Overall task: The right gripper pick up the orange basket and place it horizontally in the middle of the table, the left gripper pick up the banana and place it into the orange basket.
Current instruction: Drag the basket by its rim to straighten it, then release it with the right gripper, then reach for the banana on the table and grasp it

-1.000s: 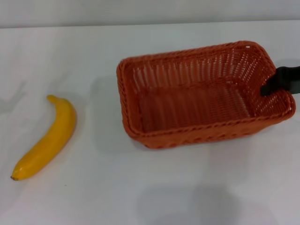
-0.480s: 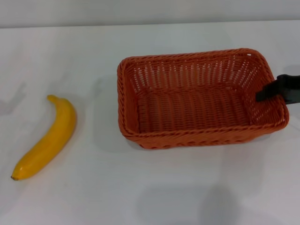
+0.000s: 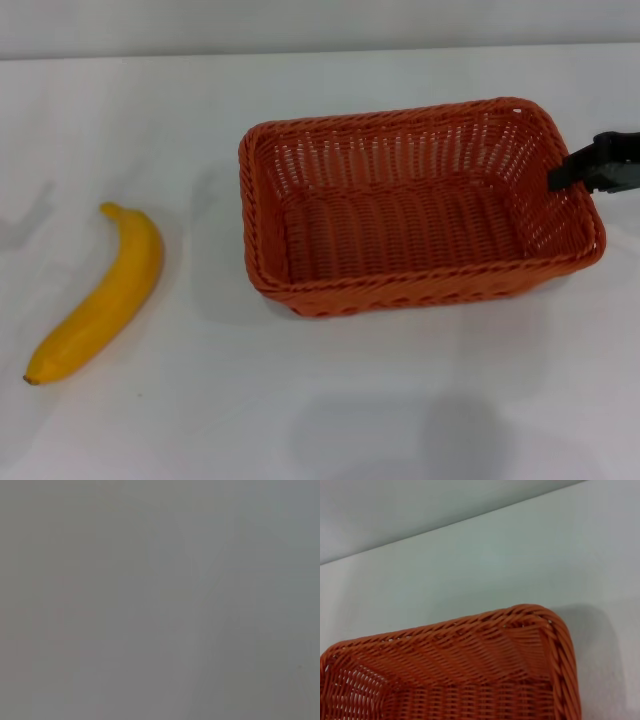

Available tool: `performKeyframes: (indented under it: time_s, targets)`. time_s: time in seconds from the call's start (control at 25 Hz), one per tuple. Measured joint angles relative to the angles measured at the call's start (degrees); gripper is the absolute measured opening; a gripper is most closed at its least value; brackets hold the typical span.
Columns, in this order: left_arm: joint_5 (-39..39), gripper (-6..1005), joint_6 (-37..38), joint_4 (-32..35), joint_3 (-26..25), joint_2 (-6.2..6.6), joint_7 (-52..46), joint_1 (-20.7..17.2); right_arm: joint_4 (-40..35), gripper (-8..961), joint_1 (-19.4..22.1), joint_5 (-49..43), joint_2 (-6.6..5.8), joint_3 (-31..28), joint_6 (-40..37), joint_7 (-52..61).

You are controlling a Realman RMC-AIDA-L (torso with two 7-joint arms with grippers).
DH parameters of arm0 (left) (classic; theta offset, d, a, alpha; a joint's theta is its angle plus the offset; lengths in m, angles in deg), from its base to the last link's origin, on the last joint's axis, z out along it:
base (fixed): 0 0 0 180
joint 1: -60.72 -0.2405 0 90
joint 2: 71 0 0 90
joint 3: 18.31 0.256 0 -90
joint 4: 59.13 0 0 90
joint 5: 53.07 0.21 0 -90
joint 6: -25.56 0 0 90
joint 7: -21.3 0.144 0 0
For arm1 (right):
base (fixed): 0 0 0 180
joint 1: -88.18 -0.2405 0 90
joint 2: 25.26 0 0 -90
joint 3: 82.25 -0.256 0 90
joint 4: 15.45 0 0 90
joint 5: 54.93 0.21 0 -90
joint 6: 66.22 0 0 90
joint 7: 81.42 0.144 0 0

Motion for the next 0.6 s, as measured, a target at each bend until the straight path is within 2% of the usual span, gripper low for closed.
performKeyframes:
  time_s: [0.36, 0.6]
  targets:
    - [-0.3, 817, -1.7, -0.2, 0.0, -0.53, -0.3, -1.4, -0.4, 332, -0.5, -2.1, -2.01, -0.1, 1.2, -1.7]
    - [-0.4, 815, -2.6, -0.2, -0.1, -0.76, -1.8, -2.2, -2.4, 332, -0.2, -1.9, -3.94, -0.6, 2.6, -3.4]
